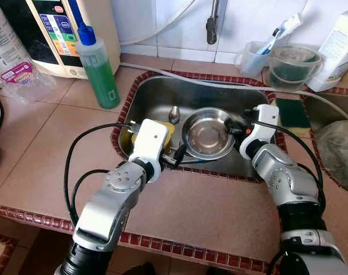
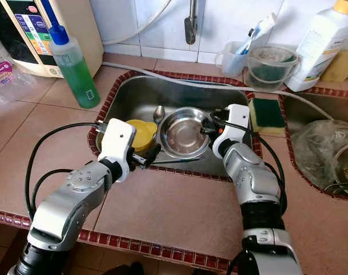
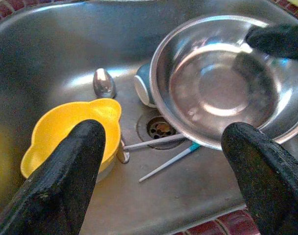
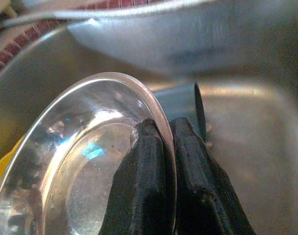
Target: Kitchen organization
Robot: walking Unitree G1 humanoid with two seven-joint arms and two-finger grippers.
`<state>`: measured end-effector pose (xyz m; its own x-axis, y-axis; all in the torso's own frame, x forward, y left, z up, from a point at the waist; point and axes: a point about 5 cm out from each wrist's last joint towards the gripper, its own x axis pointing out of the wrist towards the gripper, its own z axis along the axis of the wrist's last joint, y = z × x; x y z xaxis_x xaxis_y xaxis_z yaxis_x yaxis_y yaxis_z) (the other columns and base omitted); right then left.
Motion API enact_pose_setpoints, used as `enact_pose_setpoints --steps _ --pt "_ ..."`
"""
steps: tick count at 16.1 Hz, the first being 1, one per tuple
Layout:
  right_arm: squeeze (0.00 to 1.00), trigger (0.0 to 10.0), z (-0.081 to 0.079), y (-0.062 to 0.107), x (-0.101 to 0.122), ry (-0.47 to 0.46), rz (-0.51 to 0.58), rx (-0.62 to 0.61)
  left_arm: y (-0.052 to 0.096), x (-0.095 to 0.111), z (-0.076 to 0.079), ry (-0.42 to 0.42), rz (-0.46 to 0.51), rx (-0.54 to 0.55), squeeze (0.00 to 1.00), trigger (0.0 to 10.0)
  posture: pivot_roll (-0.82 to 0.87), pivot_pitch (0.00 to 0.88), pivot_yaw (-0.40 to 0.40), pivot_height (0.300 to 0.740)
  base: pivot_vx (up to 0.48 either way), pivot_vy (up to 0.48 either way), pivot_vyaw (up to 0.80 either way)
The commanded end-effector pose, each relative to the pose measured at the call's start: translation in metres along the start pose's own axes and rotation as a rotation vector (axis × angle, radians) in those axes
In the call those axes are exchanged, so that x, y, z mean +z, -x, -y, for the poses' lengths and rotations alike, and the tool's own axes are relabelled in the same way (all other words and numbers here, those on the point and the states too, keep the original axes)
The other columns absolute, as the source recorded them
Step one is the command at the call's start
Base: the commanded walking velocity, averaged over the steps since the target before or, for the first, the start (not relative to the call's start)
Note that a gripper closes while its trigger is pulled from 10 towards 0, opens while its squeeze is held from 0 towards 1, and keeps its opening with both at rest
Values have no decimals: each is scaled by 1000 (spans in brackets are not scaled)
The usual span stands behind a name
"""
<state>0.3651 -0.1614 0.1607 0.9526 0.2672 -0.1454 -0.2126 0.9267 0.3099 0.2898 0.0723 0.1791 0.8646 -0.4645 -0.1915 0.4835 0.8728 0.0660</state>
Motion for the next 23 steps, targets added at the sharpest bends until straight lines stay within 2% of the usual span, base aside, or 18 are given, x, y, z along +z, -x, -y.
enact_pose_setpoints --steps 1,8,9,10,14,17,20,22,23 --pt "0 10000 2 -1 -1 -35 -19 0 3 1 5 -8 1 -21 0 10000 -86 207 25 740 0 0 0" --pt "0 10000 8 -6 -15 -75 -86 -14 6 1 16 -16 -1 -68 0 10000 -82 203 25 740 0 0 0" --pt "325 10000 8 -6 -16 -64 -85 -13 6 1 17 -15 -2 -72 0 10000 -81 202 26 740 0 0 0" --pt "1000 10000 10 -6 -16 -63 -88 -19 6 1 17 -16 -2 -73 0 10000 -81 202 26 740 0 0 0" --pt "1000 10000 13 -7 -17 -84 -82 -41 6 1 16 -17 -6 -72 0 10000 -82 204 27 740 0 0 0" --pt "1000 10000 12 -8 -10 -102 -36 -20 5 1 13 -19 -7 -67 0 10000 -85 202 29 740 0 0 0" --pt "1000 10000 9 -8 5 -96 67 14 4 2 9 -33 12 -61 0 10000 -88 197 30 740 0 0 0" --pt "1000 10000 3 -2 25 -76 212 43 2 4 -1 -43 40 -26 0 10000 -94 182 30 740 0 0 0" --pt "1000 10000 1 3 35 -54 291 42 2 9 -8 -81 105 6 0 10000 -95 177 29 740 0 0 0"
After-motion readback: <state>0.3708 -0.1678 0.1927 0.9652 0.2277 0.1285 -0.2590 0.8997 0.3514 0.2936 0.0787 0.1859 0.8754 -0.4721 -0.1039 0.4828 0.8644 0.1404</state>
